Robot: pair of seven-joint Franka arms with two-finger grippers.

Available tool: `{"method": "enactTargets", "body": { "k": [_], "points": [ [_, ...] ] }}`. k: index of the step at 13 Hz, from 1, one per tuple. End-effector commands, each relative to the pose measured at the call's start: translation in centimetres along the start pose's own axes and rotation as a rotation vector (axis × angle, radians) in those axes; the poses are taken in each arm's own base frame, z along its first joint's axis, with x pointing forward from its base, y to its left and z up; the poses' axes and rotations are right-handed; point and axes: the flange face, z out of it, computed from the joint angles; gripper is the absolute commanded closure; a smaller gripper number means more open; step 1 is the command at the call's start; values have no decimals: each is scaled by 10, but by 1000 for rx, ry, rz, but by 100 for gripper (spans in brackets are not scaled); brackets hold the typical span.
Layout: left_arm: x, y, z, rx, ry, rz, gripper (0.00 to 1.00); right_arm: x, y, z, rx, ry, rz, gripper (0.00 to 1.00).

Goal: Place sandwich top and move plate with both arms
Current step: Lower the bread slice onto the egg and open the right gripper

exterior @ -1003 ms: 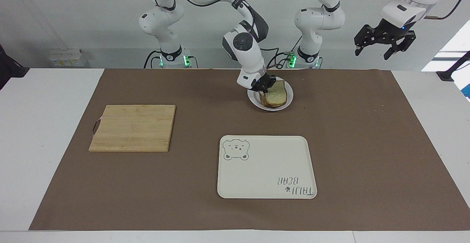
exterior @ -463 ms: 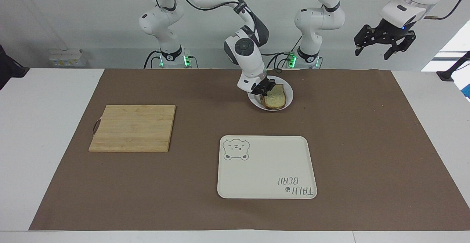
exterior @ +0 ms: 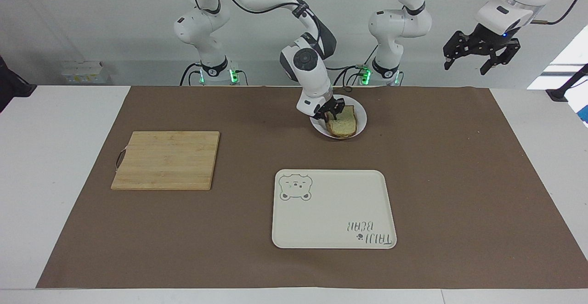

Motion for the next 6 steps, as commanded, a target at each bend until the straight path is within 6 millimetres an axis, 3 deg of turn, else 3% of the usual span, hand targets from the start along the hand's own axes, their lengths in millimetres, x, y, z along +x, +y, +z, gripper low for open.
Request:
{"method": "enactTargets", "body": {
  "k": [1, 4, 6],
  "points": [
    [-8, -1, -1, 6, -3, -10, 0, 12, 8, -14, 8, 28, 12, 0],
    [-8, -1, -1, 6, -3, -11, 0, 21, 21, -46, -10, 59, -2, 0],
    [-8, -1, -1, 6, -5, -10, 0, 27, 34, -80, -46, 93, -29, 0]
  ]
}}
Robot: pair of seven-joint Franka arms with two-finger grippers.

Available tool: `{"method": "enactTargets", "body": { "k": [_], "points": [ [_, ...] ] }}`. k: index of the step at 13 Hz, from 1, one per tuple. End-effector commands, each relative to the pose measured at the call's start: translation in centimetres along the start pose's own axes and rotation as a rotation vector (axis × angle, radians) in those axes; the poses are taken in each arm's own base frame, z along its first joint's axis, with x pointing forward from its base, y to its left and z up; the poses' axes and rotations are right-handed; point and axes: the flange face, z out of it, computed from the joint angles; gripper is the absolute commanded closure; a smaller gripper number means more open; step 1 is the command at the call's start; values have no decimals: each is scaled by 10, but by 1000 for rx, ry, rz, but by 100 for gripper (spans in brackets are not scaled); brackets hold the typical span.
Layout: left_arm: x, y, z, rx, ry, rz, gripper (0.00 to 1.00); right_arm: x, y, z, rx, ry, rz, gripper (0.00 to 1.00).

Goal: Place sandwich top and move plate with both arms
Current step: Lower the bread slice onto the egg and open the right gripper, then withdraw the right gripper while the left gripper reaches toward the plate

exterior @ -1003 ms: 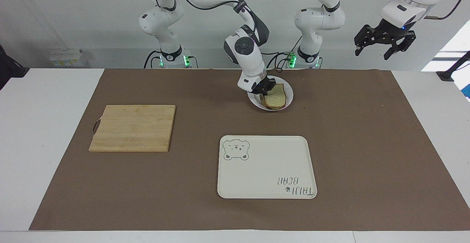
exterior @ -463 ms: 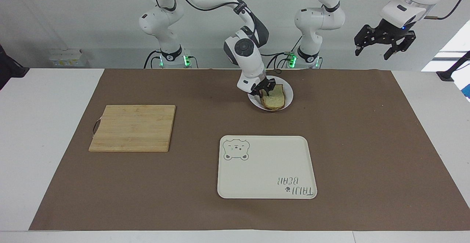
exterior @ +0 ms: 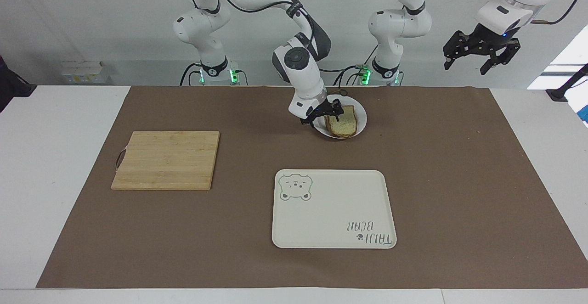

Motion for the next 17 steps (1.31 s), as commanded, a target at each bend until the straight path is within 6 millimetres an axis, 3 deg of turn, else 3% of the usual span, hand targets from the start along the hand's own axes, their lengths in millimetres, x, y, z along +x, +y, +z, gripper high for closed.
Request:
{"method": "enactTargets", "body": {
  "k": [1, 4, 7, 9, 11, 13, 17],
  "points": [
    [-8, -1, 0, 6, -6, -10, 0, 5, 19, -54, -37, 27, -30, 0],
    [-8, -1, -1, 6, -5, -13, 0, 18, 57, -108, -63, 32, 12, 0],
    [-10, 6, 3, 5, -14, 0, 0, 39, 116, -135, -70, 16, 99, 0],
    [-10, 9, 6, -11, -2, 5, 0, 43, 138, -157, -70, 3, 86, 0],
    [-18, 13, 18, -93, 3, 16, 0, 54, 175, -192, -67, 16, 142, 0],
    [-24, 20, 48, -160, 11, 30, 0, 61, 202, -222, -75, 42, 180, 0],
    [-15, 29, 148, -338, 0, 38, 0, 62, 237, -275, -221, 144, 173, 0]
  ]
}}
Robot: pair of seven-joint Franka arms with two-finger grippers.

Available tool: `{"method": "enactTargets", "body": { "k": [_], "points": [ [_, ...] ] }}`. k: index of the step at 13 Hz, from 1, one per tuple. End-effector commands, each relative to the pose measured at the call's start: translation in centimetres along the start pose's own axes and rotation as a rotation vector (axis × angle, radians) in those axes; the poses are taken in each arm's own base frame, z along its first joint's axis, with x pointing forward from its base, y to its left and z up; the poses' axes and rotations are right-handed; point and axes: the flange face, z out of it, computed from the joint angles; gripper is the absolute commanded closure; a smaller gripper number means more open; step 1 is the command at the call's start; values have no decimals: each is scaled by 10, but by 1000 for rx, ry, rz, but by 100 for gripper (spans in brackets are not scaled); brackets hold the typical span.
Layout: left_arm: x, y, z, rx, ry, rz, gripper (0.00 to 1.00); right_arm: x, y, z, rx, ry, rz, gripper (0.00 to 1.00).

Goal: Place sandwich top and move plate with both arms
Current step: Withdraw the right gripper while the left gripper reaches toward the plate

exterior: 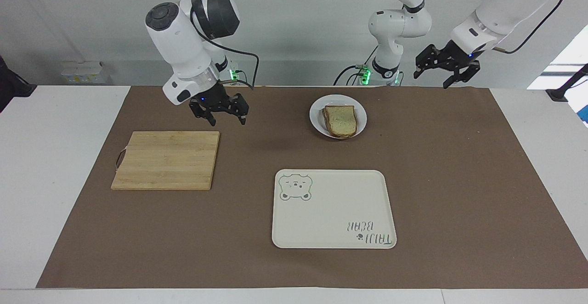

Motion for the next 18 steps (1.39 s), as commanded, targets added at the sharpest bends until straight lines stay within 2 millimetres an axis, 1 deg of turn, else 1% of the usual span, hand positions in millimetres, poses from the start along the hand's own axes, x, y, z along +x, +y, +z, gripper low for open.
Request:
{"method": "enactTargets", "body": {
  "k": [1, 2, 3, 5, 6, 8, 9, 10, 12, 13, 15, 16, 18],
  "points": [
    [-15, -23, 54, -107, 17, -13, 0, -1, 16, -24, -68, 47, -20, 0],
    [-17, -36, 75, -183, 32, -28, 0, -1, 25, -35, -68, 65, -8, 0],
    [-22, -50, 96, -243, 45, -29, 0, 1, 34, -40, -66, 75, 8, 0],
    [-32, -75, 133, -337, 86, -41, 0, 3, 42, -60, -85, 90, 16, 0],
    [-39, -90, 156, -381, 104, -50, 0, 4, 43, -70, -109, 88, 6, 0],
    [-59, -107, 205, -451, 165, -43, 0, 2, 47, -80, -135, 68, -38, 0],
    [-68, -109, 225, -491, 193, -64, 5, 1, 51, -85, -139, 59, -44, 0],
    [-74, -109, 239, -536, 212, -90, 17, 0, 57, -92, -140, 50, -37, 0],
    [-85, -111, 256, -592, 240, -108, 23, -1, 69, -116, -142, 48, -16, 0],
    [-85, -109, 261, -627, 264, -133, 32, -1, 75, -125, -142, 49, -27, 0],
    [-81, -103, 270, -648, 271, -142, 35, -3, 84, -128, -144, 29, -44, 0],
    [-83, -98, 277, -642, 258, -133, 35, -6, 97, -133, -141, 33, -21, 0],
    [-93, -99, 291, -630, 246, -129, 35, -8, 117, -133, -125, 12, 16, 0]
  ]
}}
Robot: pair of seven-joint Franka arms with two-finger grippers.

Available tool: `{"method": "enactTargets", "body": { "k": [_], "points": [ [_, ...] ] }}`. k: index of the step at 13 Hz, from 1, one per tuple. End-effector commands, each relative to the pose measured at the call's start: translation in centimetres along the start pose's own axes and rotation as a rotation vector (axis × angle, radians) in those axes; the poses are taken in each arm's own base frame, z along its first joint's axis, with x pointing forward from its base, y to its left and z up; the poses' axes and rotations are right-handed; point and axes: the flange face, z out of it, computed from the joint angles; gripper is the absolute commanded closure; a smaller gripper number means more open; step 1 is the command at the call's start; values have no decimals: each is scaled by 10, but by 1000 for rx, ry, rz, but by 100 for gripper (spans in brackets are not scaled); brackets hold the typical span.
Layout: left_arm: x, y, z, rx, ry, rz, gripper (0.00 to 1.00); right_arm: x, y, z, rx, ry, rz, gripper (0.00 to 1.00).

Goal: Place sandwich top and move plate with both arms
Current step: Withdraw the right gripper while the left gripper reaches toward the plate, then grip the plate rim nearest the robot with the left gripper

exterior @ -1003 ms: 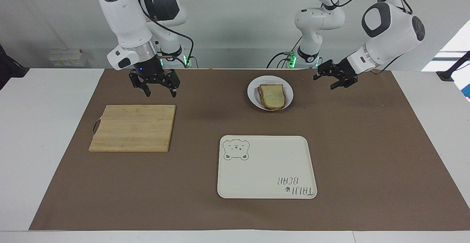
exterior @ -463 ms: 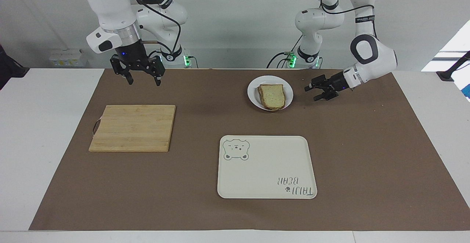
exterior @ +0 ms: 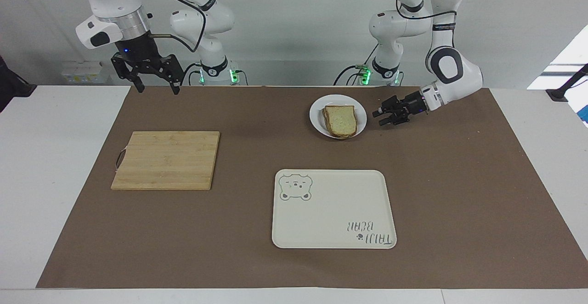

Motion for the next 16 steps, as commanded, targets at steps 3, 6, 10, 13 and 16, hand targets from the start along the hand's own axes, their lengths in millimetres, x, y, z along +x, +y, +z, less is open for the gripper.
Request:
{"method": "enactTargets", "body": {
  "k": [3, 6, 10, 13, 16],
  "points": [
    [-22, -7, 20, 11, -15, 6, 46, -8, 29, 0, -13, -51, -79, 0],
    [-27, -9, 27, 23, -27, 6, 52, -16, 57, 4, -11, -68, -47, 0],
    [-28, -11, 43, 52, -45, 5, 54, -19, 78, 4, -9, -67, -11, 0],
    [-38, -15, 55, 73, -64, -8, 54, -16, 97, 4, -11, -41, -23, 0],
    [-37, -13, 56, 57, -56, -33, 89, -5, 91, -1, -19, -16, -66, 0]
  ]
}}
